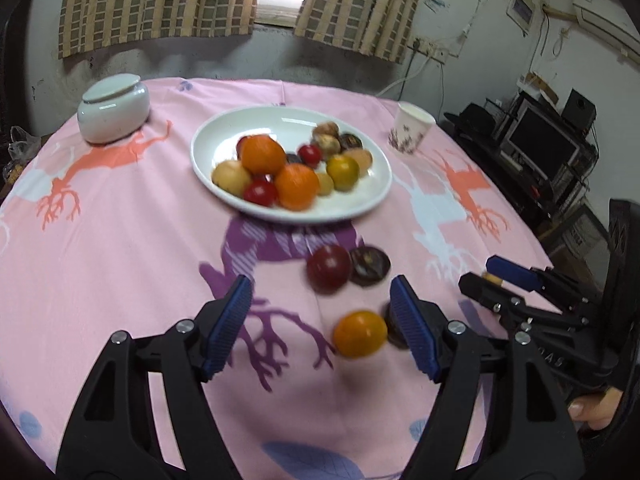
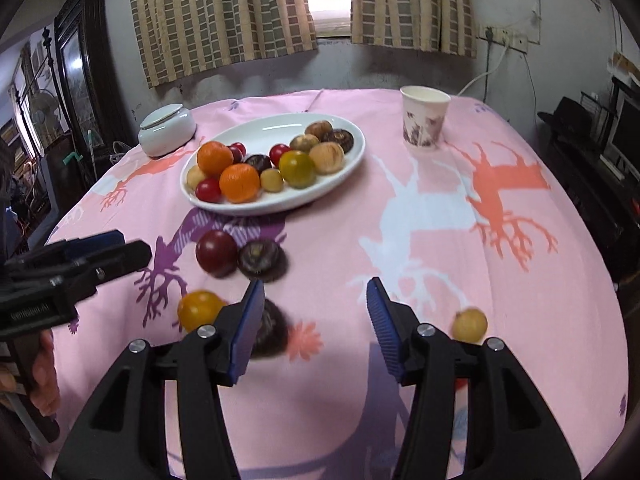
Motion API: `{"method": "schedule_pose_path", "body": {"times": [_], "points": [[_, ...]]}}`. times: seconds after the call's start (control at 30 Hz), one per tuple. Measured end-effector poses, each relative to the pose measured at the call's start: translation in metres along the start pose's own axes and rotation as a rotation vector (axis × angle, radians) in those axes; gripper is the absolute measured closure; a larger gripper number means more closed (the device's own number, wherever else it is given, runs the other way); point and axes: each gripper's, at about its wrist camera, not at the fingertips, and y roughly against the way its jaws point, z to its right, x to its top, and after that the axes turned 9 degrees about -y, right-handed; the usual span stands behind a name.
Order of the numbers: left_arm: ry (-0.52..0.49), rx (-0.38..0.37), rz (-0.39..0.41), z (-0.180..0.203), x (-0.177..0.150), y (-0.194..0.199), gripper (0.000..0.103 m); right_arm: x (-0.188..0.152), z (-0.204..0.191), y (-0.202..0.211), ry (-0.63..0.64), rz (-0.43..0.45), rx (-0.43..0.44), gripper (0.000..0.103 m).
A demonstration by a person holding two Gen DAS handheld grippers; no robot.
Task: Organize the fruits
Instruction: 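Grasp a yellow-orange fruit with the left tool while the right tool grasps a dark brown fruit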
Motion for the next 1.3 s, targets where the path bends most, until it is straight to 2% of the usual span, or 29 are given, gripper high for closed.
{"method": "schedule_pose_path", "body": {"times": [0.23,0.5,0.63,0.9,1.03,1.13,1.3], "points": [[-0.027,-0.024,-0.054,0.022,-0.024,-0.018,0.031,-0.017,0.012,-0.005,-0.031,-0.023,0.036,0.049],[-0.057,-0.041,-0.127,0.034,-0.036,-0.046,0.058,-0.018,0.011,0.000,-0.007,-0.019,0.066,0.049],[-0.090,-0.001,-0.120,0.041,-0.037,-0.051,0.059,-0.019,0.010,0.002,-0.007,-0.013,0.077,0.049],[-0.102,0.005,-0.116,0.040,-0.029,-0.055,0.062,-0.019,0.011,-0.002,-0.008,-0.024,0.067,0.049],[-0.107,0.008,-0.083,0.039,-0.030,-0.037,0.062,-0.021,0.011,-0.005,-0.002,-0.026,0.057,0.049],[-0.118,0.037,-0.069,0.034,-0.035,-0.024,0.062,-0.024,0.012,-0.012,-0.011,-0.047,0.062,0.049],[-0.027,0.039,-0.064,0.006,-0.042,-0.019,0.062,-0.032,0.005,-0.026,-0.009,-0.104,0.071,0.049]]}}
